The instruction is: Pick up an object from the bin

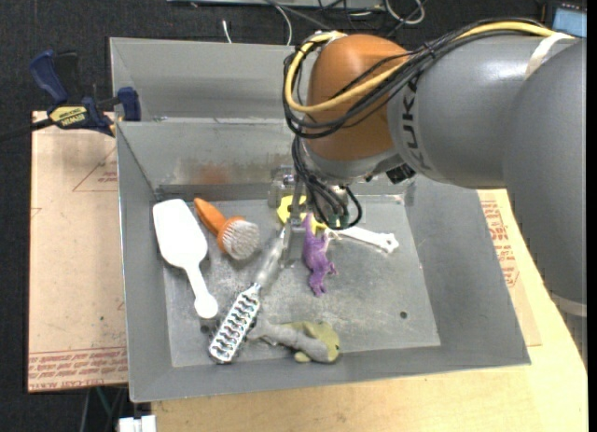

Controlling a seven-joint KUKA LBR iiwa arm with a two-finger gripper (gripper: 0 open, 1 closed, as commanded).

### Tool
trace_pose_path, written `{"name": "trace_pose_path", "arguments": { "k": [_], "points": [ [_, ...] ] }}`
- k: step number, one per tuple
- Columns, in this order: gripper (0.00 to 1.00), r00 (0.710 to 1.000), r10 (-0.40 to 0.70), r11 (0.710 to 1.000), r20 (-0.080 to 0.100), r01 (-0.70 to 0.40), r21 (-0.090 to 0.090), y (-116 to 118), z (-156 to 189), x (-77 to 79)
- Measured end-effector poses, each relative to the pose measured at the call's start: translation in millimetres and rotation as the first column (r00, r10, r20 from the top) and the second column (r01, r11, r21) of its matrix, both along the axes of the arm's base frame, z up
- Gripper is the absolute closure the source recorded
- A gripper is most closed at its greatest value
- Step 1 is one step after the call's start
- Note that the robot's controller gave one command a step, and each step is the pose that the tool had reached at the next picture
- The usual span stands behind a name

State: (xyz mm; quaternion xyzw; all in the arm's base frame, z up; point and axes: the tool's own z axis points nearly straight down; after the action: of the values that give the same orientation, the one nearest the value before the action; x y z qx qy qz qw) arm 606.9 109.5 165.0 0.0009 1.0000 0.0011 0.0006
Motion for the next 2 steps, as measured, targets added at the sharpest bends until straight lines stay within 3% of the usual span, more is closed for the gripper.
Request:
{"name": "trace_pose_path", "arguments": {
  "k": [2],
  "points": [
    [0.00, 0.999, 0.036, 0.999, 0.010, -0.036, 0.001, -4, -11, -1.5]
  ]
}}
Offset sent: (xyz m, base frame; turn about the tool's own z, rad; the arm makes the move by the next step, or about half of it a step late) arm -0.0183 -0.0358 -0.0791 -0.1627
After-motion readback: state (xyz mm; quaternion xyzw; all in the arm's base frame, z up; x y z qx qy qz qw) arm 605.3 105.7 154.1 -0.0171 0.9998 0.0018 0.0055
